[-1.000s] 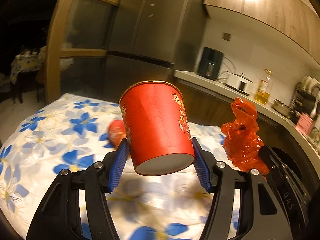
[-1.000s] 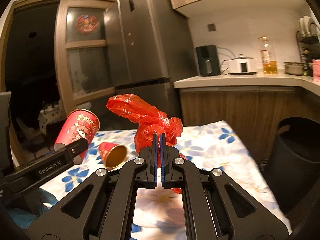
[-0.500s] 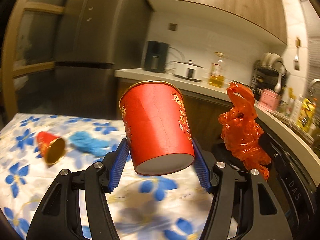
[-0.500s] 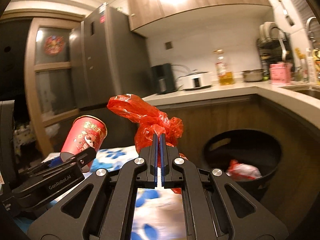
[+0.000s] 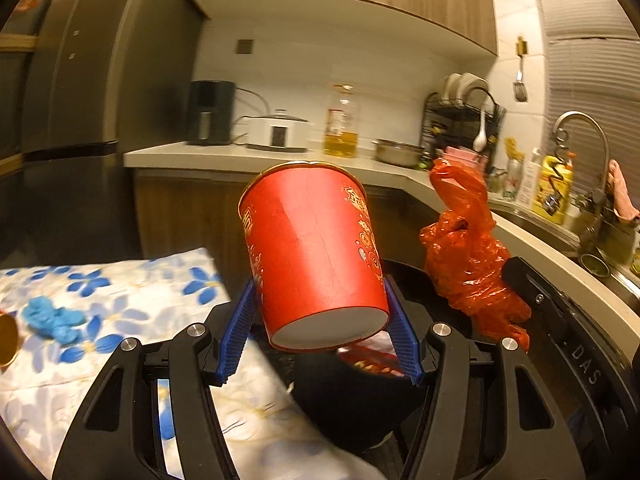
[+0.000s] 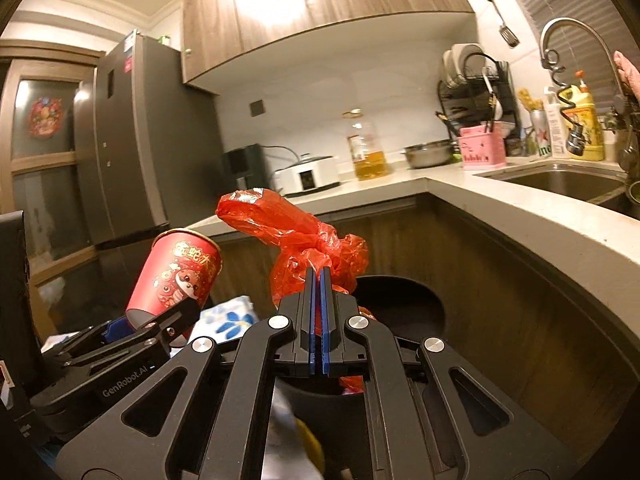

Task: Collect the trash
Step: 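Open both tools over the black bin to drop the cup and bag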

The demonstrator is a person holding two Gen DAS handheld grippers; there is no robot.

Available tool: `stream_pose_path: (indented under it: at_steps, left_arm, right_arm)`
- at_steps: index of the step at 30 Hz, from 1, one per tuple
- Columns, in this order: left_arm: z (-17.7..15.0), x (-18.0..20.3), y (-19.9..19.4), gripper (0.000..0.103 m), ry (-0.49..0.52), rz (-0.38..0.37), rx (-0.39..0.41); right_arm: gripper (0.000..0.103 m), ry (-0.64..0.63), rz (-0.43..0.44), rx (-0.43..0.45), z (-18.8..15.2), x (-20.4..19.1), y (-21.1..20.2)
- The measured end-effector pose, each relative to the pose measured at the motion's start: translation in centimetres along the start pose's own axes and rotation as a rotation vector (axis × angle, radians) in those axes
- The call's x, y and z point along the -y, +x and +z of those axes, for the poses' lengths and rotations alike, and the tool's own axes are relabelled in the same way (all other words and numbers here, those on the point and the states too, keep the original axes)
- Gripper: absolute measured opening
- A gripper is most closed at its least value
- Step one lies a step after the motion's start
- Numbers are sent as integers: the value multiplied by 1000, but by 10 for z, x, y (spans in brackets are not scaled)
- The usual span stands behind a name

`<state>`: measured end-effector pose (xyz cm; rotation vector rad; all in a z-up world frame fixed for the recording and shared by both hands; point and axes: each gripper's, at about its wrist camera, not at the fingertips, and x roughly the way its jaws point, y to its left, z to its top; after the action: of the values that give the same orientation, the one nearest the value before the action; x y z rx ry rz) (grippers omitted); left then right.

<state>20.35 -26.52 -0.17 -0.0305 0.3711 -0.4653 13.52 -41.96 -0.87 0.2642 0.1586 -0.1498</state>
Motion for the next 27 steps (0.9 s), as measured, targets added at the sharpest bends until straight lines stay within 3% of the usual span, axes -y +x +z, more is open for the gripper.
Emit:
stream_pose_path:
  at_steps: [8, 19, 27]
  left_arm:
    - [-1, 16, 28, 61, 20, -55, -34]
    - [-1, 23, 52, 61, 30, -73, -56]
    - [-3, 0, 52, 77, -39, -28, -59]
  right_arm:
    - [2, 6, -12, -9, 3, 17, 14]
    - [2, 28, -6, -35, 0, 22, 29]
    - [7, 47, 5, -100, -4, 28, 49]
